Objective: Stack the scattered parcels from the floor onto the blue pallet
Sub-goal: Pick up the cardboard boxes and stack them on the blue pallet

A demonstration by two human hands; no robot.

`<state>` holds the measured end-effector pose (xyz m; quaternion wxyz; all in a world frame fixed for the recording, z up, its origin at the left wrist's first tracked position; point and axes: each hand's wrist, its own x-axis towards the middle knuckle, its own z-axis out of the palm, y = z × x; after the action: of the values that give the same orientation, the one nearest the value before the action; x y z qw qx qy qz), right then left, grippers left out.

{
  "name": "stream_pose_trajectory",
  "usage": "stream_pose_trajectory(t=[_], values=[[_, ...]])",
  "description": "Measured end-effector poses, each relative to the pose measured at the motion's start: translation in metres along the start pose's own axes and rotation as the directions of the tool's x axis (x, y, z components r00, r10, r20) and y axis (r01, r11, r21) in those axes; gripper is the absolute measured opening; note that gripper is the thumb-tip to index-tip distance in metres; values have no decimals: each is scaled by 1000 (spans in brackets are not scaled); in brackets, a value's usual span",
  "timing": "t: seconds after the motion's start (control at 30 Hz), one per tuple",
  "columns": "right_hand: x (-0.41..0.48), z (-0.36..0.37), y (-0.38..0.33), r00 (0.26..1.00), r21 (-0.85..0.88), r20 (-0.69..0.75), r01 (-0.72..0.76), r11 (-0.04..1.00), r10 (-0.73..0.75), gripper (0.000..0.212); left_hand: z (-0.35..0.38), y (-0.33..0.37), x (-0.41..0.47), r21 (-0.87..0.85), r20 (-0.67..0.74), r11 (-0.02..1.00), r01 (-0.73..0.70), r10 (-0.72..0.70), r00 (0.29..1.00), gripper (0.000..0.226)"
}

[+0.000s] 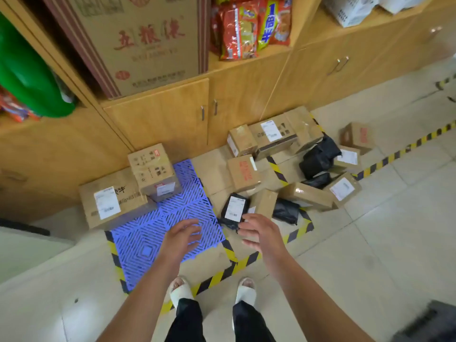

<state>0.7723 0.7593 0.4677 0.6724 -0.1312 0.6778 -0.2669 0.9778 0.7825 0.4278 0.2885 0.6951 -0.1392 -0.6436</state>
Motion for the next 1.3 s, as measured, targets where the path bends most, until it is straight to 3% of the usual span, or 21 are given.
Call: stream_pose_trajectory(t=[0.13, 0.27, 0.5, 0.7, 0.9, 1.1, 1.3], values=[[-54, -81, -12, 985, 102, -157, 94, 990, -77, 21, 59, 28, -42, 163, 81, 985, -49, 36, 996, 13], [-79, -164, -19, 965, 219, -261, 94, 971, -34, 16, 130, 41, -70, 221, 133, 969, -113, 85, 988, 12], [-86, -293, -31, 934, 294, -317, 260, 920, -163, 25, 279, 16, -102, 206, 196, 966, -154, 114, 974, 15], [-73, -362, -46, 914, 402, -382, 298, 866, -138, 25, 376, 4, -111, 388, 340, 895, -220, 83, 937, 15], [-49, -434, -86, 890, 396, -430, 336, 855, -150, 20, 464, 30, -72, 425, 321, 875, -229, 91, 943, 18], [-29, -517, -152, 860, 298, -495, 301, 906, -123, 15, 575, 66, -35, 417, 330, 899, -134, -13, 944, 21], [-6, -590, -224, 832, 258, -531, 338, 905, -159, 16, 676, 113, -8, 454, 399, 867, -206, 9, 917, 20]])
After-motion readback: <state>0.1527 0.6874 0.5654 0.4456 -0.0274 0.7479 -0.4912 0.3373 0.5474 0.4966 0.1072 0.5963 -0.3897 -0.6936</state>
